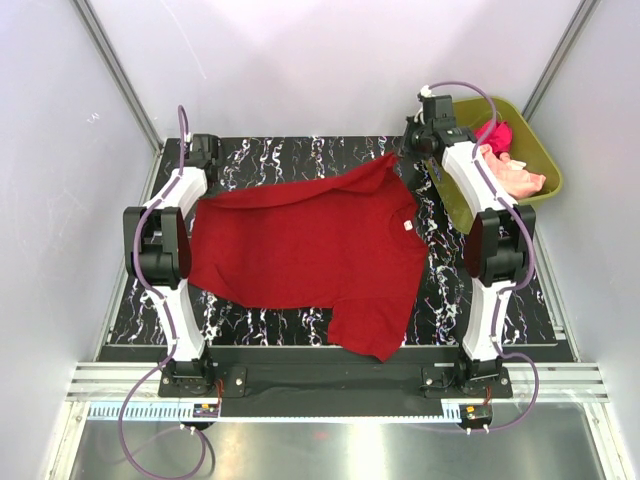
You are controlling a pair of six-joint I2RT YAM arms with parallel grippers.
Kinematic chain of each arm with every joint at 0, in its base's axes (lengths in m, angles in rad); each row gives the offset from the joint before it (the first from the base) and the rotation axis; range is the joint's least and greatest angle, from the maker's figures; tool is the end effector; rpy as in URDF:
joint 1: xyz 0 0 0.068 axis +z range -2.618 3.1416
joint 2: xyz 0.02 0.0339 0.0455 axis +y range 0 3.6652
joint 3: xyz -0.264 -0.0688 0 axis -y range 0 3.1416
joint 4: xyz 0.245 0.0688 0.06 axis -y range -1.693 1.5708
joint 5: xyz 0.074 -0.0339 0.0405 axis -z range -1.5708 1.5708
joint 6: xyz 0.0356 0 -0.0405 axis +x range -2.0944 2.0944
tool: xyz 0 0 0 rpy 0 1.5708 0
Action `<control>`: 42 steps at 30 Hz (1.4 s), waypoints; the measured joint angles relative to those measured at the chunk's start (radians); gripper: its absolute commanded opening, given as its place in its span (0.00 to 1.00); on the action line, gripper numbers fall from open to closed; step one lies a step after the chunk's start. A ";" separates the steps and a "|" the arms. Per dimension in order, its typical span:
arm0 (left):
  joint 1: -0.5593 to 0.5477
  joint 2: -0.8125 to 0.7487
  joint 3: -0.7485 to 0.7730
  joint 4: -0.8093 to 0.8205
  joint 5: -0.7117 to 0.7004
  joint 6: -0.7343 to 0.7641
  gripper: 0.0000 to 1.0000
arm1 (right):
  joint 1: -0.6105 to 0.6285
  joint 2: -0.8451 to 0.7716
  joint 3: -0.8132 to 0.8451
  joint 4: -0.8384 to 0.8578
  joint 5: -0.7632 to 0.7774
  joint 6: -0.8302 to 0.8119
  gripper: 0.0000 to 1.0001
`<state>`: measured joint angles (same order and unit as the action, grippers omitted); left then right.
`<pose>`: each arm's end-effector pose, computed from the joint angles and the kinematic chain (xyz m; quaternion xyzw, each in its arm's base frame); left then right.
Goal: Fold and stack the t-shirts
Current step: Fold the tshirt
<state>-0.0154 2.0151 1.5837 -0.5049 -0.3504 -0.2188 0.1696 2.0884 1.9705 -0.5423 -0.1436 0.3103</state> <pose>0.4449 0.0054 0.2174 -0.1491 0.9252 0.1286 0.3244 0.4794 0.0873 0.3067 0.0315 0.8958 0.1668 0.4107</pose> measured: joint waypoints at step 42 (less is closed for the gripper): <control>0.053 0.038 0.010 -0.213 0.005 -0.044 0.04 | -0.001 -0.369 -0.486 -0.188 -0.058 0.158 0.00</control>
<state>0.0372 2.0529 1.5932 -0.7181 -0.3450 -0.2630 0.1688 1.7191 1.4841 -0.7303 -0.2020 0.4686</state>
